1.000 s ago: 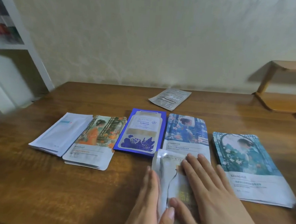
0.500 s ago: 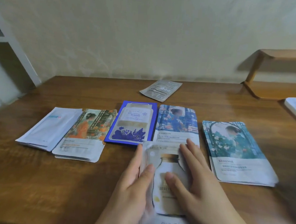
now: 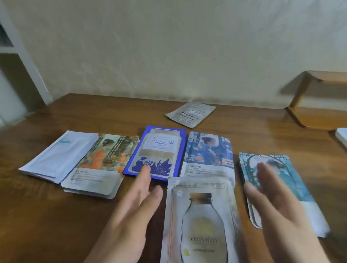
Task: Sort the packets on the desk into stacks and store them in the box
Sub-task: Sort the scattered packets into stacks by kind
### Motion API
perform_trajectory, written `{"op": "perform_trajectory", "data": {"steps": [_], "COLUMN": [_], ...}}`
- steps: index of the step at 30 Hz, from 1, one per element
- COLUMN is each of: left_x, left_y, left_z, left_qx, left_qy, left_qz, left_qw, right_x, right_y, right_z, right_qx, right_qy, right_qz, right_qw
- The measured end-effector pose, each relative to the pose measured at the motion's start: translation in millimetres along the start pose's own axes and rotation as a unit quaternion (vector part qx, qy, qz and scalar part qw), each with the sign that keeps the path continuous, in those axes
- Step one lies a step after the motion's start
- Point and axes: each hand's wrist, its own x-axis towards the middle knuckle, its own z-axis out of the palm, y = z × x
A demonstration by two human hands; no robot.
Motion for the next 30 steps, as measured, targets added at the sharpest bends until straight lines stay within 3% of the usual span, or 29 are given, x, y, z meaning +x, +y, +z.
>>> {"op": "perform_trajectory", "data": {"steps": [2, 4, 6, 8, 9, 11, 13, 15, 18, 22, 25, 27, 28, 30], "left_x": [-0.1, 3.2, 39.3, 105.0, 134.2, 187.3, 228.0, 258.4, 280.5, 282.4, 268.3, 252.1, 243.2, 216.3], "left_y": [37.8, 90.6, 121.2, 128.9, 131.1, 126.5, 115.3, 106.3, 90.6, 76.5, 73.9, 78.7, 82.6, 95.4], "left_z": [-4.9, 7.7, 20.9, 38.1, 48.2, 66.3, 76.6, 85.9, 94.0, 93.7, 93.5, 95.8, 96.9, 99.9], "left_qx": [-0.017, -0.047, 0.023, 0.182, 0.283, 0.468, 0.544, 0.525, 0.456, 0.393, 0.417, 0.478, 0.465, 0.283], "left_qy": [-0.064, -0.108, -0.126, -0.128, -0.111, -0.104, -0.117, -0.106, -0.071, -0.094, -0.120, -0.088, -0.088, -0.172], "left_qz": [0.105, 0.163, 0.176, 0.158, 0.159, 0.164, 0.136, 0.089, 0.091, 0.081, 0.100, 0.160, 0.179, 0.146], "left_qw": [0.992, 0.979, 0.976, 0.962, 0.939, 0.862, 0.820, 0.840, 0.882, 0.911, 0.895, 0.859, 0.863, 0.932], "right_x": [37.4, 89.6, 149.4, 204.8, 228.4, 267.5, 296.7, 316.2, 333.4, 329.1, 319.5, 311.7, 306.5, 288.5], "right_y": [-21.3, -44.2, -50.7, -47.3, -43.0, -30.7, -17.5, -8.5, 0.6, 9.6, 13.8, 8.1, 1.5, -18.6], "right_z": [-3.1, 5.6, 24.2, 41.9, 49.7, 62.2, 70.5, 76.7, 83.7, 95.5, 102.5, 104.1, 105.3, 106.6], "right_qx": [0.088, 0.170, 0.219, 0.235, 0.233, 0.210, 0.197, 0.178, 0.122, -0.055, -0.168, -0.154, -0.123, -0.078], "right_qy": [-0.002, -0.034, -0.058, -0.076, -0.078, -0.069, -0.060, -0.056, -0.057, -0.087, -0.043, -0.025, -0.028, -0.057], "right_qz": [0.000, 0.058, 0.133, 0.211, 0.246, 0.299, 0.330, 0.350, 0.348, 0.282, 0.190, 0.142, 0.112, 0.041], "right_qw": [0.996, 0.983, 0.965, 0.946, 0.937, 0.928, 0.921, 0.918, 0.928, 0.954, 0.966, 0.978, 0.986, 0.994]}}
